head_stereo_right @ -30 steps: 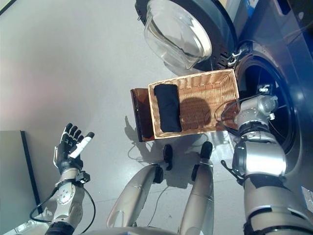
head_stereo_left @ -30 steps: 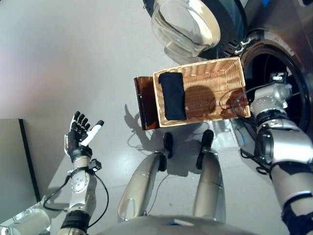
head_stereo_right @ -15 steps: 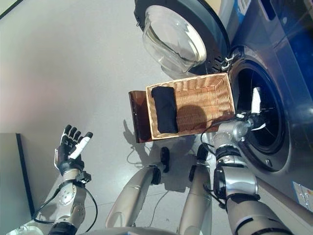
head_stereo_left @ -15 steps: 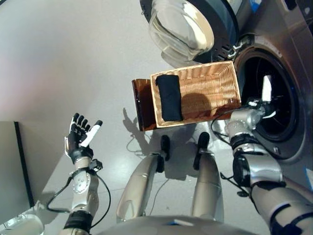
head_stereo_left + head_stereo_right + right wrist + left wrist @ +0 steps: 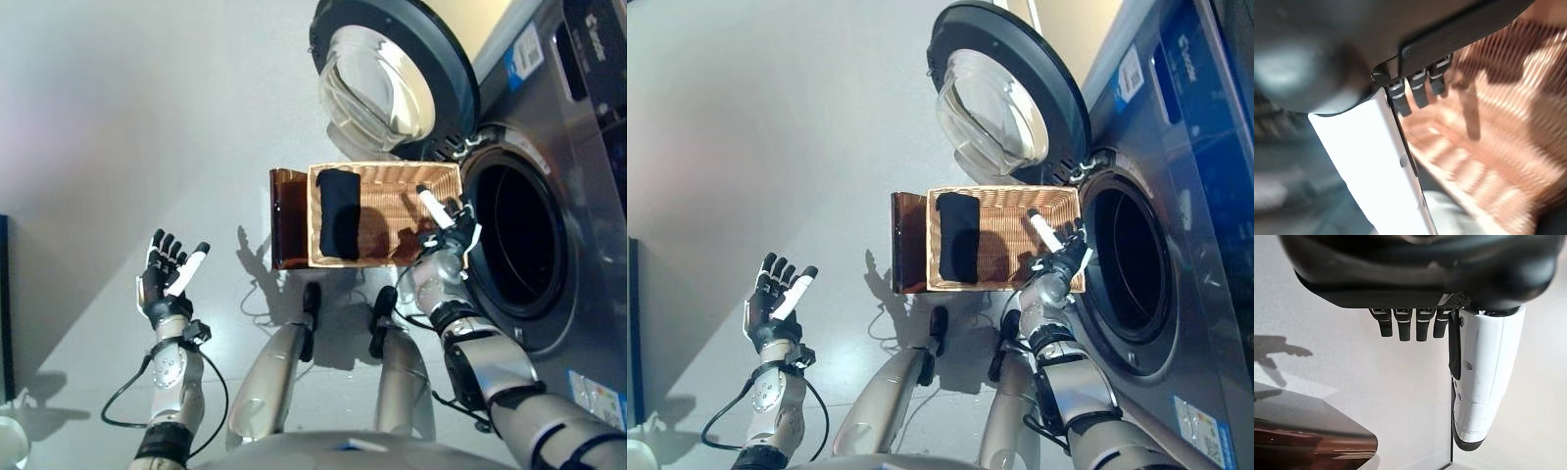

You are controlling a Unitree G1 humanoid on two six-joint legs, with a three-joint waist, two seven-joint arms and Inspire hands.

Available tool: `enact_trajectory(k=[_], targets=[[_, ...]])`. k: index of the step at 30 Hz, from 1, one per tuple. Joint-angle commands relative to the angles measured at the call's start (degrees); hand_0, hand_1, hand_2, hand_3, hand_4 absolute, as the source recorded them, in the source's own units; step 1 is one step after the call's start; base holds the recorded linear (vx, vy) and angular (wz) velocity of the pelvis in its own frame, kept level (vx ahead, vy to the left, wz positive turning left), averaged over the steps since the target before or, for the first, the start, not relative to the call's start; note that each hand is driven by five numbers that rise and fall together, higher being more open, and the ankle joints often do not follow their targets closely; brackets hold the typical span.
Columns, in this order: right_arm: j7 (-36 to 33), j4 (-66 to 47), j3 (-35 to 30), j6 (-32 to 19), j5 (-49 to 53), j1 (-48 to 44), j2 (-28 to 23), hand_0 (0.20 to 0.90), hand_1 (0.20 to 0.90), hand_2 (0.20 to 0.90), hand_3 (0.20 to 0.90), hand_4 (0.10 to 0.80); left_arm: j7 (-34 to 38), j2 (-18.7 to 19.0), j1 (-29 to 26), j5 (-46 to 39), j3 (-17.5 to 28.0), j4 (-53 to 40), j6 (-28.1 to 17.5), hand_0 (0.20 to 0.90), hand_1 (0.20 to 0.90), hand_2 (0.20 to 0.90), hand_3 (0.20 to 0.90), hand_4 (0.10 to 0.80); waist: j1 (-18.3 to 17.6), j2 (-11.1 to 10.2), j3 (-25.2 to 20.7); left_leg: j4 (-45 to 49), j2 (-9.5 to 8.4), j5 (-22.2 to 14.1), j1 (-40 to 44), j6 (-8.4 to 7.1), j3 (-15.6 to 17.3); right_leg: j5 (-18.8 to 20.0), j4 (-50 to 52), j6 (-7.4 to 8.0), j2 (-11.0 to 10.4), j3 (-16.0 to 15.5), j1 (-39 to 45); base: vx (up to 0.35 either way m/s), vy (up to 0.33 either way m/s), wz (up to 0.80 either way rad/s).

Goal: Pick up the clothes and place them into the washing machine

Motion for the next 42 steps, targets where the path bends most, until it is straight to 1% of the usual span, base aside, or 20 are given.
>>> enact_trajectory(k=[1,3,6,7,8,9,12,16,17,19,22,23,24,25,26,31,33,42], targets=[[-0.8,0.7,2.1,-0.6,-6.1,-1.8,-1.7,0.9,0.9,0.9,0.9,0.8,0.5,3.9,0.1,2.3,5.8,-5.1,-4.0,0.9,0.9,0.9,0.9,0.8,3.0,-1.3,-1.2,-3.7,1.63,1.8,-3.3,-4.57,0.3,-3.8,-3.1,0.0,0.1,-1.7,2.5,0.011,0.004,0.2],[-0.9,2.0,3.3,0.4,-7.7,-2.3,-1.4,0.9,0.9,0.9,0.9,0.8,0.6,4.3,-0.1,3.0,6.3,-6.0,-3.7,0.9,0.9,0.9,0.9,0.8,3.6,-2.0,-0.7,-2.7,1.39,1.6,-4.5,-4.46,-0.2,-4.3,-1.7,-0.2,-0.3,-2.1,1.8,0.0,-0.01,0.13],[-1.1,2.1,3.2,0.1,-7.3,-2.8,-0.4,0.9,0.9,0.9,0.9,0.8,0.9,4.6,-0.8,3.6,6.8,-7.2,-3.5,0.9,0.9,0.9,0.9,0.8,4.0,-2.5,0.0,-0.3,1.01,1.0,-6.4,-4.45,-0.6,-5.5,0.9,-0.38,-0.7,-2.6,0.6,-0.002,-0.008,0.16],[-0.9,2.1,2.8,-0.3,-6.2,-2.8,0.2,0.9,0.9,0.9,0.9,0.8,1.5,4.7,-1.3,4.1,7.1,-8.3,-3.5,0.9,0.9,0.9,0.9,0.8,4.1,-2.9,0.8,2.3,0.61,0.1,-7.8,-4.34,-0.7,-6.7,3.5,-0.64,-1.0,-3.1,-0.4,-0.001,-0.008,0.31],[-0.8,2.1,2.8,-0.4,-6.1,-2.8,0.2,0.9,0.9,0.9,0.9,0.8,1.6,4.7,-1.3,4.2,7.1,-8.4,-3.5,0.9,0.9,0.9,0.9,0.8,4.1,-2.9,0.7,2.5,0.57,0.0,-8.0,-4.33,-0.8,-6.9,3.7,-0.63,-1.1,-3.1,-0.5,0.003,0.01,0.49],[-0.3,2.3,3.7,-0.2,-6.2,-3.3,0.3,0.9,0.9,0.9,0.9,0.8,1.9,5.0,-1.8,5.2,7.5,-9.5,-3.3,0.9,0.9,0.9,0.9,0.8,4.5,-3.1,1.3,5.0,0.25,-1.0,-9.4,-4.24,-0.8,-8.0,6.6,-0.8,-1.6,-3.5,-1.6,0.004,0.008,0.41],[-0.2,1.8,4.7,-0.4,-5.7,-4.2,1.2,0.9,0.9,0.9,0.9,0.8,2.9,5.2,-2.2,6.0,8.5,-10.7,-3.2,0.9,0.9,0.9,0.9,0.8,4.8,-3.4,1.8,7.4,0.27,-2.2,-11.1,-4.29,-0.8,-9.2,9.1,-0.81,-1.9,-3.8,-2.9,0.026,0.023,0.38],[0.2,2.5,6.0,-0.3,-5.4,-5.4,2.7,0.9,0.9,0.9,0.9,0.8,3.7,5.0,-2.9,6.5,8.7,-11.8,-3.1,0.9,0.9,0.9,0.9,0.8,5.7,-4.2,2.4,9.1,0.39,-3.1,-12.1,-4.23,-0.9,-9.8,10.2,-0.84,-2.0,-4.1,-3.4,0.05,0.014,0.07],[0.3,2.7,6.8,-0.3,-5.1,-6.0,3.5,0.9,0.9,0.9,0.9,0.8,4.3,5.2,-3.6,6.7,8.7,-12.6,-3.2,0.9,0.9,0.9,0.9,0.8,6.4,-4.6,3.0,9.6,0.2,-3.2,-12.6,-4.23,-1.1,-10.0,10.6,-0.76,-2.1,-4.5,-3.4,0.025,-0.009,-0.06],[0.3,3.0,7.1,-0.3,-4.9,-6.3,4.1,0.9,0.9,0.9,0.9,0.8,4.5,5.4,-3.9,6.8,8.7,-13.1,-3.2,0.9,0.9,0.9,0.9,0.8,6.7,-4.9,3.3,9.6,0.19,-3.2,-12.8,-4.28,-1.3,-10.1,10.6,-0.76,-2.2,-4.8,-3.2,0.034,-0.02,0.01],[-0.2,4.7,7.4,0.0,-4.6,-8.5,4.5,0.9,0.9,0.9,0.9,0.8,5.4,5.9,-5.2,7.4,8.7,-14.2,-3.0,0.9,0.9,0.9,0.9,0.8,8.2,-5.1,4.3,9.3,-0.39,-3.0,-13.5,-4.34,-2.2,-10.5,10.6,-0.79,-2.3,-6.0,-3.2,0.037,-0.034,0.17],[-0.2,4.9,7.3,0.0,-4.7,-8.7,4.5,0.9,0.9,0.9,0.9,0.8,5.6,5.9,-5.3,7.5,8.7,-14.3,-3.0,0.9,0.9,0.9,0.9,0.8,8.2,-5.1,4.4,9.3,-0.41,-3.0,-13.6,-4.36,-2.3,-10.6,10.6,-0.8,-2.3,-6.1,-3.2,0.038,-0.036,0.15],[-0.3,5.4,7.5,0.3,-4.9,-9.5,4.4,0.815,0.815,0.815,0.815,0.739,5.9,6.2,-5.8,7.9,8.6,-14.7,-2.9,0.9,0.9,0.9,0.9,0.8,8.6,-5.2,4.7,9.2,-0.61,-2.9,-13.8,-4.38,-2.6,-10.7,10.7,-0.87,-2.4,-6.5,-3.3,0.032,-0.027,0.18],[-0.4,6.2,7.5,0.6,-5.3,-9.9,4.4,0.406,0.406,0.406,0.406,0.447,6.2,6.3,-6.2,8.2,8.4,-14.7,-2.8,0.9,0.9,0.9,0.9,0.8,9.1,-5.3,4.9,9.0,-0.78,-2.7,-14.0,-4.41,-2.9,-10.7,10.7,-0.81,-2.6,-7.0,-3.3,0.055,-0.047,0.29],[-0.9,7.0,7.6,1.0,-6.0,-10.9,4.3,0.2,0.2,0.2,0.2,0.3,6.7,6.7,-6.9,8.6,8.4,-14.7,-2.8,0.9,0.9,0.9,0.9,0.8,9.7,-5.4,5.3,8.9,-1.19,-2.5,-14.5,-4.42,-3.5,-10.9,10.8,-0.82,-2.7,-7.5,-3.2,0.05,-0.043,0.3],[-1.9,9.5,7.1,2.3,-7.6,-13.2,3.3,0.2,0.2,0.2,0.2,0.3,7.7,7.0,-8.2,9.8,7.7,-15.0,-2.1,0.9,0.9,0.9,0.9,0.8,10.7,-5.1,5.7,8.7,-1.96,-2.3,-14.9,-4.36,-4.5,-11.4,11.4,-0.93,-3.2,-8.5,-3.3,0.033,-0.02,0.23],[-2.5,9.7,7.0,2.7,-8.5,-14.0,2.7,0.2,0.2,0.2,0.2,0.3,8.4,7.2,-8.5,10.4,8.2,-15.3,-2.1,0.9,0.9,0.9,0.9,0.8,11.1,-5.3,5.6,8.5,-2.16,-2.3,-15.2,-4.29,-4.7,-11.4,11.3,-0.87,-3.4,-8.6,-3.5,0.02,0.011,0.13],[-3.1,11.3,6.7,3.7,-10.6,-13.6,2.1,0.2,0.2,0.2,0.2,0.3,8.2,6.2,-6.6,11.1,7.2,-17.7,-1.9,0.9,0.9,0.9,0.9,0.8,10.6,-5.6,4.3,7.3,-2.03,-2.5,-13.5,-3.66,-4.3,-10.7,10.3,-0.98,-3.3,-7.9,-2.7,0.01,0.009,0.02]])
